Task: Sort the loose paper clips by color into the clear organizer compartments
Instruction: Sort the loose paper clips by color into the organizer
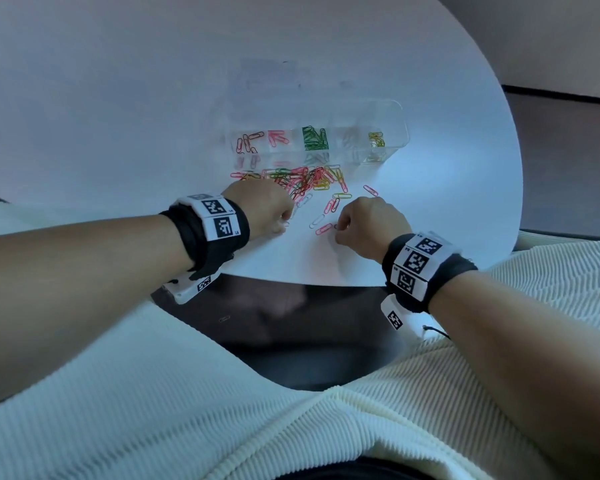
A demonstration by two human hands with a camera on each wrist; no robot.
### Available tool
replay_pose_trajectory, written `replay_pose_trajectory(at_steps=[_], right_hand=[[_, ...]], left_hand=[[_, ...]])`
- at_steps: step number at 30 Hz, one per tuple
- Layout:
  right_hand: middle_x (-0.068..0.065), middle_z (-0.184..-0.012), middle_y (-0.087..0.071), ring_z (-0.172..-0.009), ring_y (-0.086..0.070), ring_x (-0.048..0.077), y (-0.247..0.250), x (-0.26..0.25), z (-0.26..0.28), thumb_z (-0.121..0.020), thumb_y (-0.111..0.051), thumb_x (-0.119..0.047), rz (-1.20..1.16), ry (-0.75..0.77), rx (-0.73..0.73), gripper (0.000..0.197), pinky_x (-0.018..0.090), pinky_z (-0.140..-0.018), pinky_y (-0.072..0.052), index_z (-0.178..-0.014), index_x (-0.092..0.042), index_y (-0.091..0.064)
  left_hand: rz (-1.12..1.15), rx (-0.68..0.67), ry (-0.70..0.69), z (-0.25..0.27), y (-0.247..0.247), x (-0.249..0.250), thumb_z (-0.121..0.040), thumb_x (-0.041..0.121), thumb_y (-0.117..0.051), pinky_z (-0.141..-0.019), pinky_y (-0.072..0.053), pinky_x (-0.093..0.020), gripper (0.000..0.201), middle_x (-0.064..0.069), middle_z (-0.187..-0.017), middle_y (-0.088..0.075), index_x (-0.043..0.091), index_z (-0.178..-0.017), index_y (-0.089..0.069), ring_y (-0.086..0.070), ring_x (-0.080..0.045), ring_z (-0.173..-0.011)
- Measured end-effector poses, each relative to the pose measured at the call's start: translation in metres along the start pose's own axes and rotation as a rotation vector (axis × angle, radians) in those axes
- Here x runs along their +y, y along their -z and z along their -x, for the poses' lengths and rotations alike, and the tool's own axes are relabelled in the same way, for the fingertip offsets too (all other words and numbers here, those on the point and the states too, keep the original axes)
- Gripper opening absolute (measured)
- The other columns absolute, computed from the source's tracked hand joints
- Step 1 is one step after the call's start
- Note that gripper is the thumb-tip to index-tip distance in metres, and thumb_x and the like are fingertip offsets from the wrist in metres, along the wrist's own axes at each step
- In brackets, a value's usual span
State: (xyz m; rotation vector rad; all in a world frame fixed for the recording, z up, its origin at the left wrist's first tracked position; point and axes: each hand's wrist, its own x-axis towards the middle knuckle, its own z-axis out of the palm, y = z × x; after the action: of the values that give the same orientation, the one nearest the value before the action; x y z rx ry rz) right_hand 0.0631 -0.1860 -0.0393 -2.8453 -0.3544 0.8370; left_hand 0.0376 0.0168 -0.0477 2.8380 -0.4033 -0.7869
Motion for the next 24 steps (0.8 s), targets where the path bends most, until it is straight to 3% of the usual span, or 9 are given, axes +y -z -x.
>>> replay_pose_trajectory(at_steps=[3, 6, 8, 10, 13, 15, 18, 22, 24], right_hand=[[0.000, -0.077, -0.063, -0.069, -0.056, 0.018, 0.002, -0.001, 0.000, -0.081, -0.065, -0.027, -0.194, 0.010, -0.018, 0.013, 0.027, -0.057, -0.043, -0.076, -0.016, -0.060], [0.009, -0.071, -0.069, -0.056, -0.059, 0.022, 0.011, -0.003, 0.001, -0.083, -0.057, -0.011, -0.647, -0.061, -0.029, 0.008, 0.028, -0.052, -0.049, -0.077, -0.008, -0.059], [0.016, -0.074, -0.068, -0.053, -0.058, 0.025, 0.016, -0.003, 0.001, -0.087, -0.056, -0.002, -0.912, -0.105, -0.076, 0.007, 0.030, -0.051, -0.051, -0.086, -0.005, -0.062], [0.018, -0.078, -0.067, -0.055, -0.060, 0.026, 0.017, -0.002, 0.001, -0.091, -0.054, 0.002, -1.048, -0.128, -0.129, 0.013, 0.030, -0.053, -0.054, -0.100, -0.002, -0.063], [0.019, -0.079, -0.064, -0.055, -0.063, 0.024, 0.015, -0.006, 0.002, -0.092, -0.044, 0.007, -1.146, -0.147, -0.216, 0.018, 0.028, -0.052, -0.052, -0.092, 0.000, -0.061], [0.017, -0.069, -0.058, -0.051, -0.053, 0.024, 0.013, -0.007, 0.000, -0.087, -0.039, 0.007, -1.144, -0.163, -0.209, 0.022, 0.026, -0.048, -0.042, -0.078, -0.003, -0.056], [0.006, -0.060, -0.044, -0.052, -0.033, 0.020, 0.011, -0.010, -0.008, -0.084, -0.043, -0.002, -0.968, -0.126, -0.120, 0.021, 0.025, -0.049, -0.025, -0.069, -0.006, -0.057], [-0.013, -0.064, -0.051, -0.060, -0.048, 0.004, 0.008, -0.014, -0.011, -0.085, -0.068, -0.029, -0.298, 0.129, 0.021, 0.005, 0.020, -0.054, -0.034, -0.084, -0.024, -0.071], [-0.015, -0.066, -0.050, -0.067, -0.053, 0.010, 0.001, -0.013, -0.012, -0.082, -0.072, -0.034, -0.167, 0.167, 0.005, 0.009, 0.024, -0.058, -0.038, -0.091, -0.030, -0.073]], left_hand=[[-0.031, -0.041, 0.008, -0.001, 0.002, 0.003, -0.089, 0.022, -0.055, -0.062, -0.045, -0.029, 0.012, 0.002, -0.084, -0.063, 0.021, -0.081, -0.064, -0.059, -0.021, -0.077], [-0.071, -0.038, 0.008, 0.000, 0.001, 0.006, -0.086, 0.021, -0.056, -0.054, -0.036, -0.025, 0.014, 0.000, -0.074, -0.053, 0.023, -0.072, -0.055, -0.051, -0.022, -0.067], [-0.105, -0.031, -0.002, 0.001, 0.002, 0.007, -0.082, 0.019, -0.057, -0.051, -0.031, -0.023, 0.017, 0.001, -0.069, -0.045, 0.023, -0.069, -0.047, -0.043, -0.022, -0.062], [-0.121, -0.034, -0.017, 0.002, 0.006, 0.008, -0.081, 0.017, -0.055, -0.049, -0.031, -0.023, 0.017, 0.001, -0.063, -0.042, 0.020, -0.066, -0.047, -0.042, -0.022, -0.059], [-0.086, 0.020, -0.021, 0.003, 0.008, 0.005, -0.078, 0.018, -0.054, -0.050, -0.036, -0.024, 0.014, 0.000, -0.063, -0.047, 0.019, -0.064, -0.049, -0.049, -0.024, -0.060], [0.076, 0.094, -0.005, 0.005, 0.011, 0.004, -0.077, 0.023, -0.056, -0.058, -0.045, -0.029, 0.006, 0.002, -0.075, -0.057, 0.019, -0.072, -0.055, -0.056, -0.023, -0.071], [0.378, 0.135, 0.013, 0.005, 0.023, 0.003, -0.078, 0.019, -0.061, -0.066, -0.046, -0.030, 0.003, 0.009, -0.072, -0.054, 0.018, -0.080, -0.058, -0.054, -0.017, -0.073], [0.492, 0.136, 0.050, 0.006, 0.028, 0.001, -0.083, 0.014, -0.057, -0.064, -0.043, -0.025, 0.014, 0.013, -0.066, -0.050, 0.018, -0.092, -0.067, -0.048, -0.007, -0.062], [0.498, 0.098, 0.080, 0.005, 0.025, 0.002, -0.086, 0.009, -0.050, -0.056, -0.037, -0.024, 0.016, 0.008, -0.064, -0.050, 0.014, -0.080, -0.064, -0.046, -0.012, -0.059]])
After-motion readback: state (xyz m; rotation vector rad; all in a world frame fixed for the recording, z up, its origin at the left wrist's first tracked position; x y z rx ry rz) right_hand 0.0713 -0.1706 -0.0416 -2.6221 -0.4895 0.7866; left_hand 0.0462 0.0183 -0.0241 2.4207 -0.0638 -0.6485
